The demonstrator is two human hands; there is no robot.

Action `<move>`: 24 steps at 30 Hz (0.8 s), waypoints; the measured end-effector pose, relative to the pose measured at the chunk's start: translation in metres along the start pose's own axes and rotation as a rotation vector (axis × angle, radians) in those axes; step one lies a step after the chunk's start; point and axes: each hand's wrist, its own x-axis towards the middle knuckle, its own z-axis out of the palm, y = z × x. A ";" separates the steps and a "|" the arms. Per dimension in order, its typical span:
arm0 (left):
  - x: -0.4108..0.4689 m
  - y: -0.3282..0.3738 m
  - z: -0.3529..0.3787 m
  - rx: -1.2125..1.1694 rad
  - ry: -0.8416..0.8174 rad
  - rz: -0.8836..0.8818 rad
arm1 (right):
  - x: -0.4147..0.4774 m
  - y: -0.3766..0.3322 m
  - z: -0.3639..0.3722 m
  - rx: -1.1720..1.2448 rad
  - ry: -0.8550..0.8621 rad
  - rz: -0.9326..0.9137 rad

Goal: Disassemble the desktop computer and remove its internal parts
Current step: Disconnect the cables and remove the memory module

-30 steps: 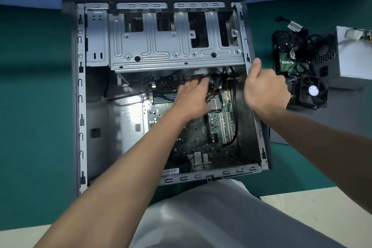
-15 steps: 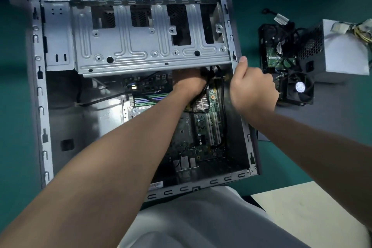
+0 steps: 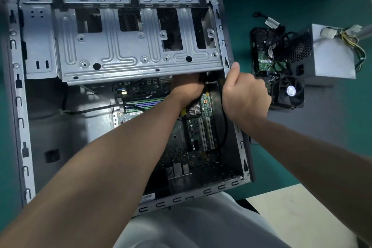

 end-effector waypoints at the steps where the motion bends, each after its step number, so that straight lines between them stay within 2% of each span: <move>1: -0.002 0.000 0.001 0.008 0.010 0.018 | 0.000 0.001 0.001 -0.003 0.003 -0.002; 8: -0.019 0.001 0.010 0.068 0.156 0.080 | 0.003 0.003 0.001 -0.025 -0.022 0.009; 15: -0.045 -0.014 -0.010 0.074 0.318 -0.027 | 0.003 0.006 0.004 -0.022 0.013 -0.030; 20: -0.079 -0.028 -0.021 0.101 0.550 -0.065 | 0.003 0.007 0.005 -0.021 0.034 -0.059; 24: -0.102 -0.038 -0.024 0.022 0.658 -0.159 | 0.005 0.009 0.007 -0.031 0.050 -0.077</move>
